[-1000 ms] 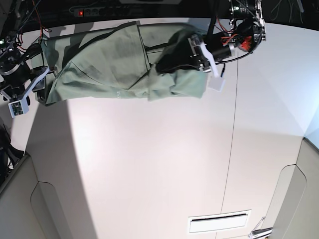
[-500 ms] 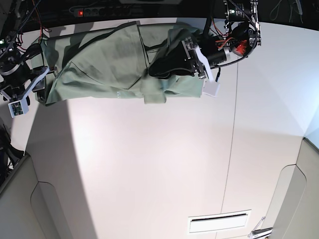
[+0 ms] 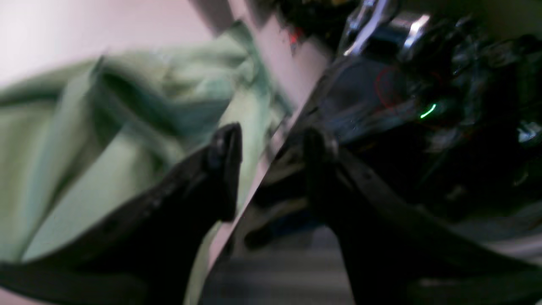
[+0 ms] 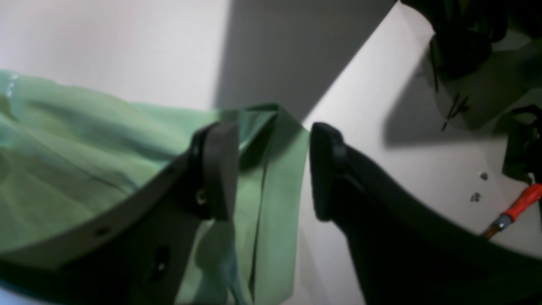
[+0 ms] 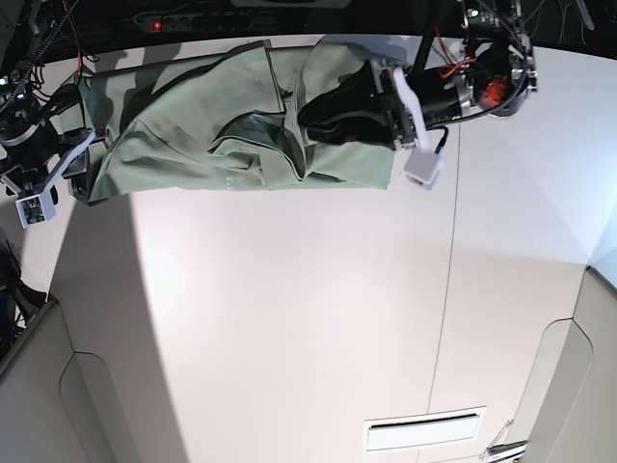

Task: Fold the T-shirt properly
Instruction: 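Lift the strip end with the left gripper and fold it toward the right gripper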

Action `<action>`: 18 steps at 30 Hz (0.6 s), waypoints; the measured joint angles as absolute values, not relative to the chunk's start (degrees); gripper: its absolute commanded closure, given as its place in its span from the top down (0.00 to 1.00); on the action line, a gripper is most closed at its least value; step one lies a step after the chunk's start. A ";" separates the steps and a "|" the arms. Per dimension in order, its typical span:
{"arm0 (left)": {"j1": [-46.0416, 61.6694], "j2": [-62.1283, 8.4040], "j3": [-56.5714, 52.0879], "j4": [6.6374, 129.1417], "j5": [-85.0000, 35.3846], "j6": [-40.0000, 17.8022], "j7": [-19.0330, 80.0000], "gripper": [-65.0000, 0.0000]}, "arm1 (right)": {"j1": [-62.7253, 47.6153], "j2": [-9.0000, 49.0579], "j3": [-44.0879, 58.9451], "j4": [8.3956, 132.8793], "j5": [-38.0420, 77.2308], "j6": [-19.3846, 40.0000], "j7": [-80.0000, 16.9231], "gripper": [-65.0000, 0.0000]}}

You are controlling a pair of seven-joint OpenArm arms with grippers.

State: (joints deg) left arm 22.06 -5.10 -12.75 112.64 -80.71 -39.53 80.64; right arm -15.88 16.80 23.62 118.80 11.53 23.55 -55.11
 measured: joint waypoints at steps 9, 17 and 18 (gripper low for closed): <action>29.41 -12.45 -10.85 118.50 -71.85 -39.51 80.64 0.37 | -15.88 16.80 23.62 118.80 12.10 23.53 -55.07 0.41; 33.91 -12.40 -10.72 118.50 -64.45 -39.51 80.62 0.37 | -15.88 16.80 23.62 118.80 12.16 23.53 -55.07 0.41; 34.50 -12.40 -10.72 118.50 -62.96 -39.53 80.60 0.37 | -15.88 16.80 23.62 118.80 12.16 23.55 -55.09 0.41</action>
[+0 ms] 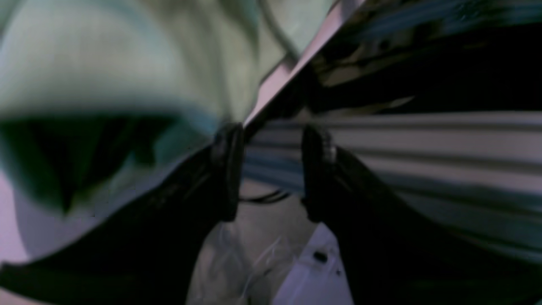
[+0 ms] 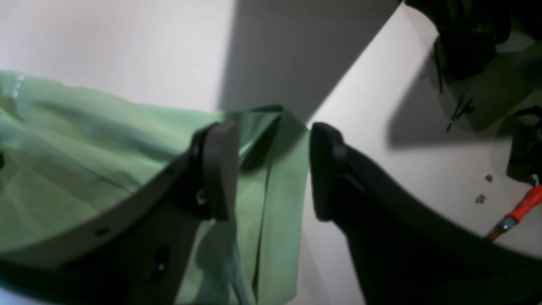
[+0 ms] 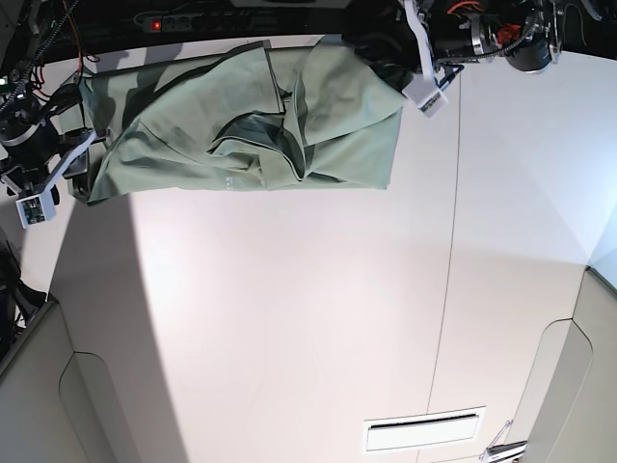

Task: Fold the T-shirt properly
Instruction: 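Lift the strip end with the left gripper and fold it toward the right gripper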

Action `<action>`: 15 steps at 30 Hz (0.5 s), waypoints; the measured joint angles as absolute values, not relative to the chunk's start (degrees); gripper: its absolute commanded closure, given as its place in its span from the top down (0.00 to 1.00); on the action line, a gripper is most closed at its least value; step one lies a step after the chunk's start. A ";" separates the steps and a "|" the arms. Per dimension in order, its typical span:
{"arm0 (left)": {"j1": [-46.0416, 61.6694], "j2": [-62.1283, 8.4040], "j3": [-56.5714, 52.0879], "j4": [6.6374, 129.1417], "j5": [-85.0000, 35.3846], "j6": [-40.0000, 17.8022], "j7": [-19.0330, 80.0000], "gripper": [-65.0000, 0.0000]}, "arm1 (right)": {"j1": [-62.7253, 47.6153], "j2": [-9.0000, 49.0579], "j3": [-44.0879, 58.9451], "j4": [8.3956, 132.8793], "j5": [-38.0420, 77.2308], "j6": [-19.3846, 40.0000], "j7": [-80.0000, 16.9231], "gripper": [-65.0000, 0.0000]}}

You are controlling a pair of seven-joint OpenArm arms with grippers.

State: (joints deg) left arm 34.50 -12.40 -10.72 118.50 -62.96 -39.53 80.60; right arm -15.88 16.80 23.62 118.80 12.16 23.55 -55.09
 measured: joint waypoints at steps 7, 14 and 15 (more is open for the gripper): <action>37.12 -12.40 -10.72 118.50 -54.65 -39.51 70.52 0.37 | -15.88 16.80 23.62 118.80 12.16 23.55 -55.09 0.41; 36.62 -10.94 -10.72 118.26 -52.69 -39.51 67.61 0.37 | -15.88 16.80 23.62 118.80 12.67 23.53 -54.89 0.41; 36.29 -10.50 -10.72 118.10 -52.64 -39.51 67.61 0.37 | -15.88 16.80 23.62 118.80 12.71 23.55 -54.89 0.41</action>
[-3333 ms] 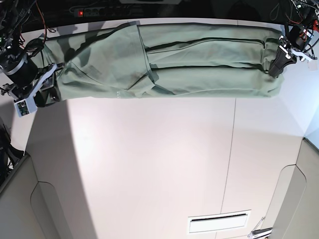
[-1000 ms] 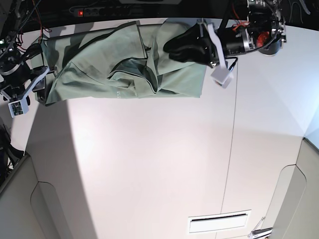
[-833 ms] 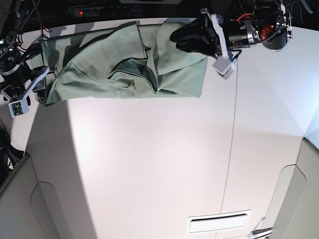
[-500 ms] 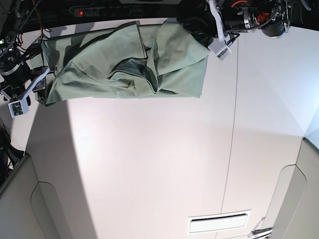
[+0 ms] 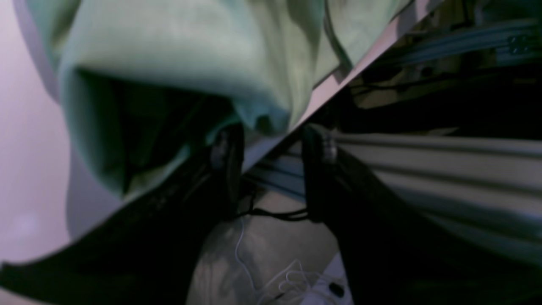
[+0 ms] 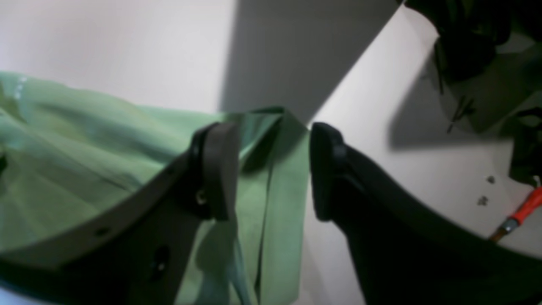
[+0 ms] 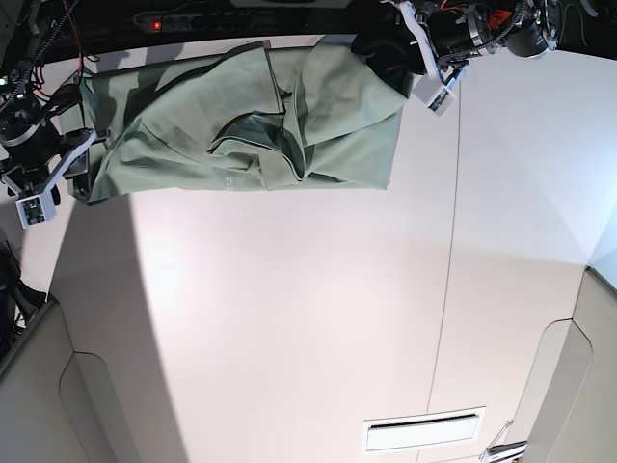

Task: Fold the T-shirt properly
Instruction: 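Lift the strip end with the left gripper and fold it toward the right gripper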

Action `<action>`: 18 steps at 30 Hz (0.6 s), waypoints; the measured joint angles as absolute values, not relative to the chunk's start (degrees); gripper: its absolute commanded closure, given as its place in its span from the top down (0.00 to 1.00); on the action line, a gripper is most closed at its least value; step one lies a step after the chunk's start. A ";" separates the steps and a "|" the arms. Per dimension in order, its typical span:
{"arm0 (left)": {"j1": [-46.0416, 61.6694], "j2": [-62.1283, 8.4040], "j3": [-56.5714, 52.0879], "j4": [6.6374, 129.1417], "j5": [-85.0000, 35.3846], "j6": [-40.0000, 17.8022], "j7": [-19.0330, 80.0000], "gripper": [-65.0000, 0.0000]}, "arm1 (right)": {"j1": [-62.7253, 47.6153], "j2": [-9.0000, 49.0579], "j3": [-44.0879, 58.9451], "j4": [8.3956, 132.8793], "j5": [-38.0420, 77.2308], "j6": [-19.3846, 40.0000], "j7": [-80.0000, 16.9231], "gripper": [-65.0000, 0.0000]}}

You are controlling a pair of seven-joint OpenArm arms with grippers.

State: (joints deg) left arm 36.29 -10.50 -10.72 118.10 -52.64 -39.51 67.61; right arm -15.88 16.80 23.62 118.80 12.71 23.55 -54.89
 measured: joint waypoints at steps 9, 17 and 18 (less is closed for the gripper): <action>35.70 -8.12 -10.28 115.31 -53.45 -39.51 67.05 0.37 | -15.88 16.80 23.62 118.80 13.23 23.53 -54.89 0.41; 35.64 -8.10 -3.64 112.86 -54.28 -39.51 66.54 0.37 | -15.88 16.80 23.62 118.80 13.23 23.55 -54.89 0.41; 35.31 -8.10 -3.33 112.81 -54.19 -39.51 66.59 0.37 | -15.88 16.80 23.62 118.80 13.23 23.55 -54.89 0.41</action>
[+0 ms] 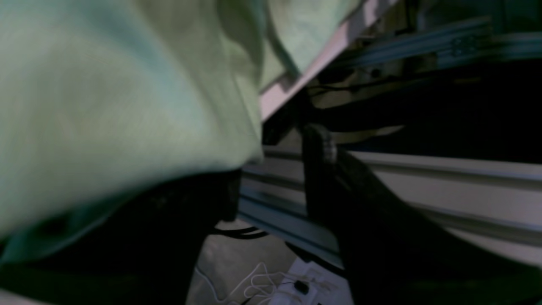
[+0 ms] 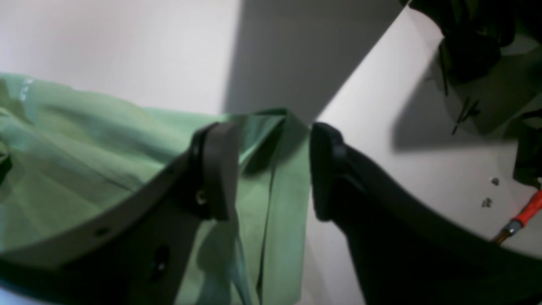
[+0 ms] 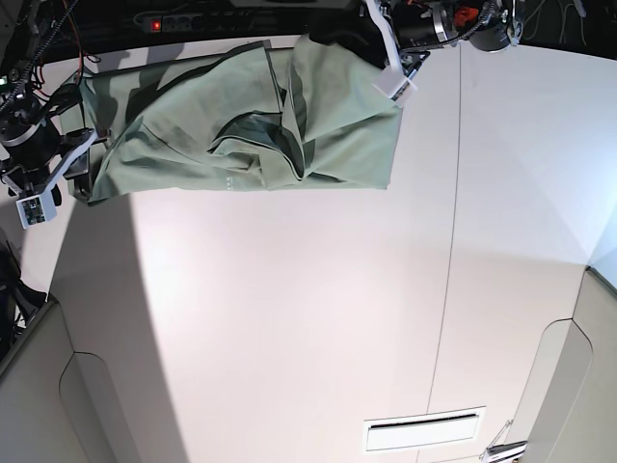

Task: Fold the T-shirt properly
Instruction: 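Lift the strip end with the left gripper and fold it toward the right gripper, then lay the folded end down and release it with the left gripper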

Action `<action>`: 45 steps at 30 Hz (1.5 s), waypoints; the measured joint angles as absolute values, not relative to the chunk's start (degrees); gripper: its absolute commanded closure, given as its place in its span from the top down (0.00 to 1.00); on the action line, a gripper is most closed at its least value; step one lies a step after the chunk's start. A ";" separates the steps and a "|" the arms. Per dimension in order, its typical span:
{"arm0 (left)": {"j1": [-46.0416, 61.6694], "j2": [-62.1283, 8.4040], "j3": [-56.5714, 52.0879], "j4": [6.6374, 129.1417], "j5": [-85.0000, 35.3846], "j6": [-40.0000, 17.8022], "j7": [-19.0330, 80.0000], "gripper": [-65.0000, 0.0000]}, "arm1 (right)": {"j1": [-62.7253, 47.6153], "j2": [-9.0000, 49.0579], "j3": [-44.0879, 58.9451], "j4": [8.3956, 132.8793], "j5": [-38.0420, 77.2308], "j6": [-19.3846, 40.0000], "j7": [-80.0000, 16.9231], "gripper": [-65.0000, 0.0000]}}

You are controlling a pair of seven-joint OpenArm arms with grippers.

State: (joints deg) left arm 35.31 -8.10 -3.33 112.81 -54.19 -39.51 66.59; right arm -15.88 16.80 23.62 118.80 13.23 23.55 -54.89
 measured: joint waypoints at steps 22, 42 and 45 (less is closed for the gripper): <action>31.55 -3.77 -3.03 112.75 -68.25 -39.48 65.54 0.00 | -15.88 16.80 23.62 118.80 14.09 23.53 -54.89 0.41; 30.74 -1.74 3.16 112.75 -61.47 -39.48 64.14 0.12 | -15.88 16.80 23.62 118.80 14.09 23.53 -54.89 0.41; 30.59 -2.04 2.87 112.75 -60.42 -39.48 64.97 0.31 | -15.88 16.80 23.62 118.80 14.09 23.55 -54.89 0.41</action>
